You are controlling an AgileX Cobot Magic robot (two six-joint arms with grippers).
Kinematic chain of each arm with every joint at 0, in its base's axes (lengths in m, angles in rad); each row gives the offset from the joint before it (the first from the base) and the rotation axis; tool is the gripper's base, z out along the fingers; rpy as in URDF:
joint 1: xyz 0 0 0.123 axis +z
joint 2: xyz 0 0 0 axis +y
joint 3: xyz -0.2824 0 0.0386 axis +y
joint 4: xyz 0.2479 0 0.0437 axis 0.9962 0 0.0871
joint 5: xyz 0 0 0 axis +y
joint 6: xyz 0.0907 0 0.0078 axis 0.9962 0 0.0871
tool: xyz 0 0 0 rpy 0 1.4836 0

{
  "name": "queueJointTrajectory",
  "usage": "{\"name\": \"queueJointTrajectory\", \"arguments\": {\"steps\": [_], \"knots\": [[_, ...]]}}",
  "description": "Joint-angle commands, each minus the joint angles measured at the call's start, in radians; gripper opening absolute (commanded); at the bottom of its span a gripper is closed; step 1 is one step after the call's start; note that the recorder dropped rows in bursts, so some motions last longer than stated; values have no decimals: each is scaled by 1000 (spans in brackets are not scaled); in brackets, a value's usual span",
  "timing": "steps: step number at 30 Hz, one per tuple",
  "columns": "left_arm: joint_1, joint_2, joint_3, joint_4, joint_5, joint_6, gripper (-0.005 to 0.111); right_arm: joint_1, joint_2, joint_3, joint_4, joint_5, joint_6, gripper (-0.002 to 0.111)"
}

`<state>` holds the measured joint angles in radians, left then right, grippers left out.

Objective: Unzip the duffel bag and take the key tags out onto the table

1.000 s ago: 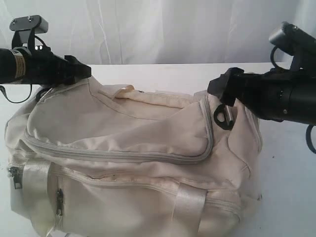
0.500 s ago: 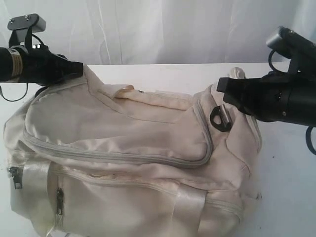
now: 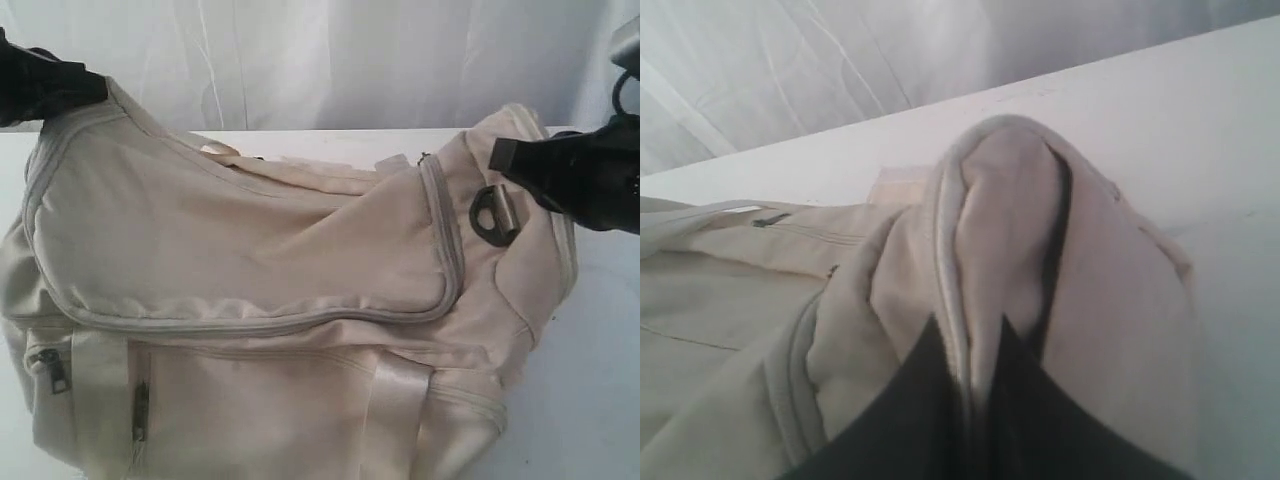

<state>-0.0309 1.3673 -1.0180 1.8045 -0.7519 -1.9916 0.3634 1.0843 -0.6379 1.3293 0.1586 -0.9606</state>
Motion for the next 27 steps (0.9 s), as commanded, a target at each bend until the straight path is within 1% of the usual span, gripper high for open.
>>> {"name": "queueJointTrajectory", "arguments": {"steps": [1, 6, 10, 15, 17, 18, 19, 21, 22, 23, 24, 25, 26, 27], "knots": [[59, -96, 13, -60, -22, -16, 0, -89, -51, 46, 8, -41, 0, 0], [108, -111, 87, -60, -34, -16, 0, -155, -68, 132, 8, -45, 0, 0], [122, -111, 141, -60, -14, -10, 0, -188, -70, 178, 7, -55, 0, 0], [131, -111, 160, -60, 16, -5, 0, -215, -70, 220, 7, -58, 0, 0], [131, -111, 160, -60, -11, 1, 0, -215, -70, 231, 15, -50, 0, 0], [131, -111, 160, -60, -47, 2, 0, -215, -70, 229, 15, -7, 15, 0], [129, -111, 160, -60, -54, 3, 0, -215, -70, 227, 17, 11, 27, 1], [129, -111, 160, -60, -66, 10, 0, -215, -70, 209, 20, 64, 29, 12], [129, -111, 160, -60, -70, 10, 0, -215, -74, 190, 20, 98, 29, 28], [129, -111, 160, -60, -73, 10, 0, -215, -76, 178, 20, 103, 29, 37], [129, -111, 160, -60, -92, 10, 0, -215, -86, 146, 20, 101, 29, 60], [129, -111, 160, -60, -101, 10, 0, -215, -94, 114, 20, 78, 29, 77], [129, -111, 160, -60, -114, 10, 0, -215, -94, 87, 23, 61, 29, 85], [129, -111, 160, -60, -116, 17, 0, -215, -84, 46, 37, 51, 32, 87]]}}
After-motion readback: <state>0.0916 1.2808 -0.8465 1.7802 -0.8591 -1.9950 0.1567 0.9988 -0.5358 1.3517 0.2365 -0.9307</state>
